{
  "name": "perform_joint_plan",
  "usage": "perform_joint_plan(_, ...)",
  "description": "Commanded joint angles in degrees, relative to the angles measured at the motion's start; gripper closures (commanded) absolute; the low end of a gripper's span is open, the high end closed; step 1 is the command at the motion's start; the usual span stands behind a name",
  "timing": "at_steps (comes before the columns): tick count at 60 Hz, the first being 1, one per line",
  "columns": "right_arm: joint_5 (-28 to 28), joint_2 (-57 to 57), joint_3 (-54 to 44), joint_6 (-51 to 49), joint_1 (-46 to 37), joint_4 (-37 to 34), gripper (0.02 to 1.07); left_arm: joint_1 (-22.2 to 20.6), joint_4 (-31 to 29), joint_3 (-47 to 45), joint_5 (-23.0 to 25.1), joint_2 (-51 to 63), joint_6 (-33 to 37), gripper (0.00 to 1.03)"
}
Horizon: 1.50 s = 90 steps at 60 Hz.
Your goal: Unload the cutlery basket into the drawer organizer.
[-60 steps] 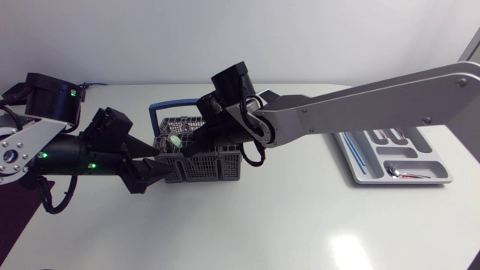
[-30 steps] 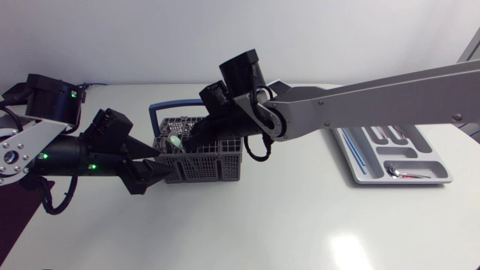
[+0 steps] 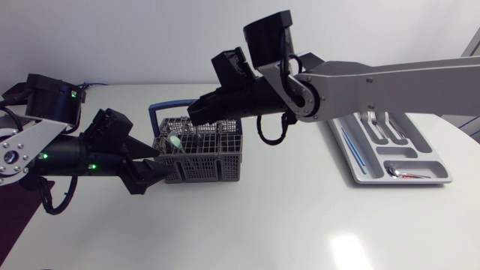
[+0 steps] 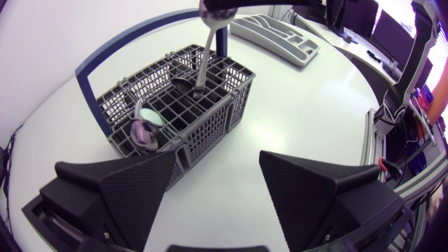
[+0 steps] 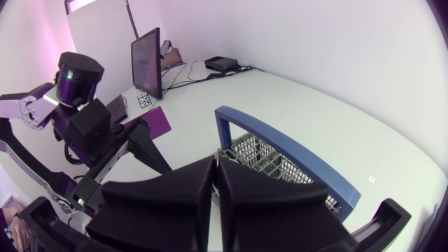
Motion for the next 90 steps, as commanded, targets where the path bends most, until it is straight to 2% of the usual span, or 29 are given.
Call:
perform_joint_plan(1, -1.16, -2.57, -0.87, 2.05, -0.22, -0.93, 1.01, -0.4, 0.38, 0.23, 0.7, -0.44, -0.98, 0.19)
perform_joint_plan(14, -1.51, -6.0, -0.35, 2.05, -0.57, -3.21, 1.01, -0.4, 0.47, 4.27, -0.26, -0.35, -7.4, 0.19)
perform_joint_plan(17, -1.51, -6.7, -0.26, 1.97, -0.92, -3.83, 1.01, -1.02, 0.56, 5.24, -2.64, -0.17, -9.16, 0.19)
perform_joint_plan(18, -1.51, -7.23, -0.17, 1.97, -1.45, -4.53, 1.01, -1.54, 0.82, 5.68, -4.75, -0.08, -10.04, 0.19)
perform_joint_plan(24, -1.33, -9.16, -0.17, 1.61, -2.77, -6.29, 1.01, -2.86, 0.91, 7.35, -8.97, 0.79, -13.02, 0.19)
perform_joint_plan(26, -1.33, -9.69, -0.26, 1.53, -3.21, -6.9, 1.01, -4.27, 0.12, 8.14, -11.25, 1.23, -13.73, 0.14)
perform_joint_plan(35, -0.98, -12.59, -1.14, 0.47, -4.97, -9.72, 1.01, -5.85, -3.4, 10.34, -11.51, 2.9, -14.61, 0.05)
perform_joint_plan(54, -0.63, -19.88, -2.63, -2.08, -9.45, -18.51, 1.01, -7.96, -3.84, 12.18, -13.27, 3.34, -15.4, 0.05)
perform_joint_plan(59, -0.8, -21.99, -3.95, -3.04, -11.12, -20.53, 1.01, -8.93, -9.11, 14.64, -15.82, 5.72, -16.8, 0.05)
perform_joint_plan(68, -1.16, -25.69, -6.94, -4.54, -14.2, -23.08, 1.01, -9.19, -13.15, 16.84, -15.65, 6.6, -16.8, 0.05)
perform_joint_plan(79, -3.0, -30.26, -8.96, -7.53, -20.61, -27.56, 1.01, -9.19, -14.91, 17.98, -15.65, 8.44, -16.98, 0.05)
perform_joint_plan(90, -5.99, -32.1, -9.66, -13.33, -30.19, -33.18, 1.01, -9.19, -13.77, 18.07, -16.17, 9.41, -18.38, 0.04)
